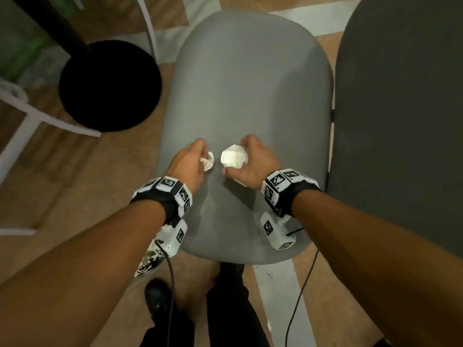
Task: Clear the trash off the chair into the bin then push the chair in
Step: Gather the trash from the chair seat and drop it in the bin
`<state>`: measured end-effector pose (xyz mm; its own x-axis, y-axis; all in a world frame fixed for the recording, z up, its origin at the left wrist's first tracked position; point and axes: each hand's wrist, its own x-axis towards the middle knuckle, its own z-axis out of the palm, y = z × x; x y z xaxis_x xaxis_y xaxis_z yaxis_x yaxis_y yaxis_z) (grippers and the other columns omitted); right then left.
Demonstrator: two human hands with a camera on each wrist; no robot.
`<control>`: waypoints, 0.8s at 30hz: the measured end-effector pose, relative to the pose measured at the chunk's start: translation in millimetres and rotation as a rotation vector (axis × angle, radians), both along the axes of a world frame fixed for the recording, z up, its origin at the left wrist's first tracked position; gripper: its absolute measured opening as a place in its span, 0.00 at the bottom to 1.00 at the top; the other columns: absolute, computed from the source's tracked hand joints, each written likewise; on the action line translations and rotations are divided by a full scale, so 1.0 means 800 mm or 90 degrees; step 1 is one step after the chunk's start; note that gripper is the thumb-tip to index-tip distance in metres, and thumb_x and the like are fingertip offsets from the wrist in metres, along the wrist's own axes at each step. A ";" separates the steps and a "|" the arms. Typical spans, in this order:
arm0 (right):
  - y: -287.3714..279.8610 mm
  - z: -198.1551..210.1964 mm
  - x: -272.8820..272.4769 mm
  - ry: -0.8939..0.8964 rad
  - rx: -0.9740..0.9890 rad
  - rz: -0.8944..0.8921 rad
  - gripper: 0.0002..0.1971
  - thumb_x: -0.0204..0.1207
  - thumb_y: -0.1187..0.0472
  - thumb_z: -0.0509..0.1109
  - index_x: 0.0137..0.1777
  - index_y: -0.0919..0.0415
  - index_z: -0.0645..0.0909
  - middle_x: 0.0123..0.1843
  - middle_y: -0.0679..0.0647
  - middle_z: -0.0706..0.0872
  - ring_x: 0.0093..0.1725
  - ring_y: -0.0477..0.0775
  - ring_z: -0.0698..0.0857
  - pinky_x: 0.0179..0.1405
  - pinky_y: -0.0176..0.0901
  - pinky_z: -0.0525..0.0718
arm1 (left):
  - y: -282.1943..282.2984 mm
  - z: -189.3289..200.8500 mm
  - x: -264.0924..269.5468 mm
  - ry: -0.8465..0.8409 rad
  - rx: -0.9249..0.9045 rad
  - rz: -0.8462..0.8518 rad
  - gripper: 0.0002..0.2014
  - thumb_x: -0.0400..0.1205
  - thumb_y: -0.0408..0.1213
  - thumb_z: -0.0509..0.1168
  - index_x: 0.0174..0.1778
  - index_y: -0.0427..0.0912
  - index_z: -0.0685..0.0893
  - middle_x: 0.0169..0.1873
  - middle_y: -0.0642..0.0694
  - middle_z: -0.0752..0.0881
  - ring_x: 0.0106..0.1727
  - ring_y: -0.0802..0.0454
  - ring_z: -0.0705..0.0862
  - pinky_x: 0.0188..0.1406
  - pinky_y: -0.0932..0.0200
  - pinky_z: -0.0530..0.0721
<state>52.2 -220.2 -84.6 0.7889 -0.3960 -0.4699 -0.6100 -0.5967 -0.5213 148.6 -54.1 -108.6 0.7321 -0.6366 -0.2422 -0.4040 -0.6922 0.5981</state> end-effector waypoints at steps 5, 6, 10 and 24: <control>0.119 0.060 0.016 0.016 0.104 0.139 0.34 0.63 0.39 0.82 0.65 0.51 0.75 0.51 0.46 0.79 0.48 0.51 0.80 0.42 0.40 0.71 | 0.141 -0.001 -0.014 -0.039 -0.066 0.249 0.10 0.74 0.26 0.66 0.45 0.44 0.77 0.48 0.45 0.78 0.43 0.45 0.80 0.45 0.53 0.80; 0.155 0.064 0.018 0.015 0.120 0.153 0.34 0.63 0.40 0.81 0.66 0.51 0.75 0.52 0.47 0.80 0.49 0.51 0.81 0.43 0.39 0.71 | 0.183 0.001 -0.021 -0.029 -0.061 0.325 0.08 0.74 0.27 0.67 0.42 0.44 0.78 0.45 0.45 0.81 0.40 0.45 0.82 0.42 0.54 0.81; 0.279 0.033 0.016 -0.007 0.140 0.207 0.36 0.67 0.41 0.79 0.71 0.53 0.72 0.68 0.51 0.75 0.62 0.53 0.81 0.57 0.41 0.76 | 0.317 -0.024 -0.049 0.047 0.035 0.499 0.05 0.74 0.31 0.71 0.36 0.43 0.82 0.34 0.44 0.86 0.35 0.44 0.84 0.36 0.60 0.75; 0.477 -0.283 0.019 0.097 -0.057 0.479 0.22 0.76 0.51 0.71 0.68 0.45 0.70 0.68 0.59 0.74 0.57 0.68 0.84 0.54 0.60 0.86 | 0.463 -0.245 -0.097 0.004 0.148 0.371 0.15 0.75 0.26 0.66 0.50 0.49 0.88 0.65 0.46 0.81 0.68 0.41 0.75 0.65 0.47 0.71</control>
